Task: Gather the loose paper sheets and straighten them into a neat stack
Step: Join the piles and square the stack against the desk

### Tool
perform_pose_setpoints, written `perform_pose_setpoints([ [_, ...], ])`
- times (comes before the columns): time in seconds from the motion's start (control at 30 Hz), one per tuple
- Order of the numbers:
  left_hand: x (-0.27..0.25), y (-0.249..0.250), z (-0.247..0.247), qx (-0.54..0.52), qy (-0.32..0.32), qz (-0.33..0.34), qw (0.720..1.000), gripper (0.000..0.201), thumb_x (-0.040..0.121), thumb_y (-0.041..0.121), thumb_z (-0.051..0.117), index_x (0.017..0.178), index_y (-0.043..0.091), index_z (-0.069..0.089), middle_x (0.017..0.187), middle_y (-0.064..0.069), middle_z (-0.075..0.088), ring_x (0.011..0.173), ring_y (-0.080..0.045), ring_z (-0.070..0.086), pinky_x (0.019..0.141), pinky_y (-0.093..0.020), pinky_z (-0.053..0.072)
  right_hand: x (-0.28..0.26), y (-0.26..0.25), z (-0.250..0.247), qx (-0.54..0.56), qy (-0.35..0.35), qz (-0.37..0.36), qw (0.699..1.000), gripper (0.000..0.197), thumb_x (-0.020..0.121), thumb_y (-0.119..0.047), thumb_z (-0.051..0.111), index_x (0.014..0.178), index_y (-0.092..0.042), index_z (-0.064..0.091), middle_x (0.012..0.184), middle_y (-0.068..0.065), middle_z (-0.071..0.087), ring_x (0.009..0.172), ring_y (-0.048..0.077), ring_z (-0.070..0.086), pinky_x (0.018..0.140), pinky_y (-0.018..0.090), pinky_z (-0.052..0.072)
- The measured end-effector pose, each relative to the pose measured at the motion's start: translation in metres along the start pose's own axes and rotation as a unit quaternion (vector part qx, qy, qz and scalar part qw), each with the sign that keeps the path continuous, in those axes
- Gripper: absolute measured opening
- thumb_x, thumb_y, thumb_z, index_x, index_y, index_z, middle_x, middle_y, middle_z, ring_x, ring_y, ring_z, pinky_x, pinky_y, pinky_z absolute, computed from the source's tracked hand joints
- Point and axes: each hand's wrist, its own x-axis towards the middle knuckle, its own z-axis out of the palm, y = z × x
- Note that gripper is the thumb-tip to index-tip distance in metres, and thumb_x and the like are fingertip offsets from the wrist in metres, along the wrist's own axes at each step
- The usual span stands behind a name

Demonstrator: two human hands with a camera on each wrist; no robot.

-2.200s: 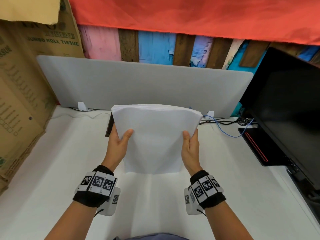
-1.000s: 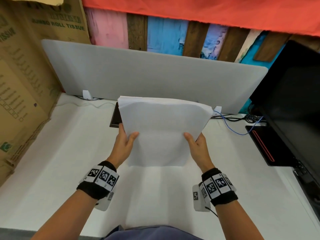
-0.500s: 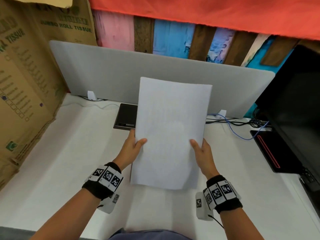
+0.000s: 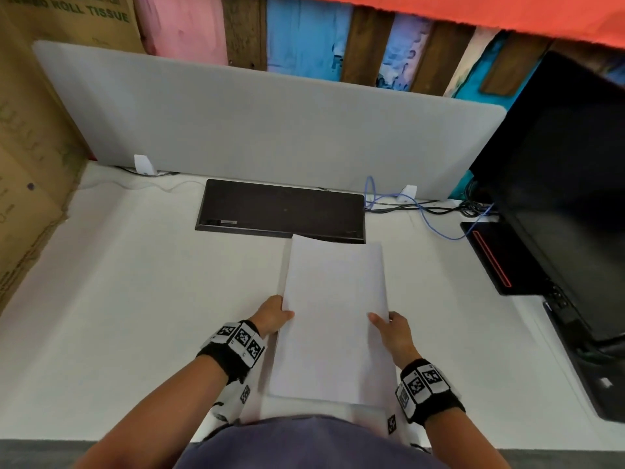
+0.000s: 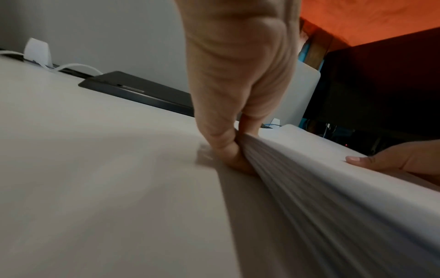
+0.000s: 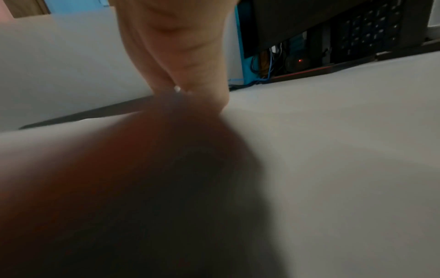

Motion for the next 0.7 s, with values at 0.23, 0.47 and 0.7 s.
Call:
perform_pose_setpoints([
  [0.23,-0.004,0.013,0.013,0.017,0.053,0.033,0.998,0.048,0.086,0.003,0.057,0.13,0.001,0.038,0.13,-0.017,0.051,0.12,-0.03,0.049,0.097,-0.031,0.039,0.005,-0.011,-0.011,-0.104,0.008,-0.005,0.995,0.033,0.091,-0.023,0.058,0.107,0.005,0.051,0.108,0.022,0.056,0.1,0.032,0.054,0.064,0.027,0.036],
  [0.47,-0.009,0.027,0.017,0.147,0.031,0.004,0.989,0.049,0.093,0.015,0.05,0.135,-0.001,0.03,0.141,-0.021,0.034,0.128,-0.034,0.038,0.105,-0.035,0.033,0.004,-0.018,0.001,-0.263,0.014,-0.001,0.965,0.044,0.098,-0.022,0.042,0.128,0.008,0.034,0.135,0.025,0.039,0.124,0.038,0.04,0.099,0.041,0.036],
  [0.7,-0.005,0.034,0.006,0.228,-0.027,-0.045,0.972,0.07,0.09,0.042,0.051,0.139,0.002,0.022,0.145,-0.019,0.018,0.133,-0.035,0.029,0.112,-0.04,0.028,0.007,-0.012,-0.003,-0.351,0.012,0.017,0.936,0.063,0.097,-0.04,0.037,0.143,-0.003,0.016,0.145,0.016,0.023,0.131,0.037,0.027,0.105,0.048,0.029],
])
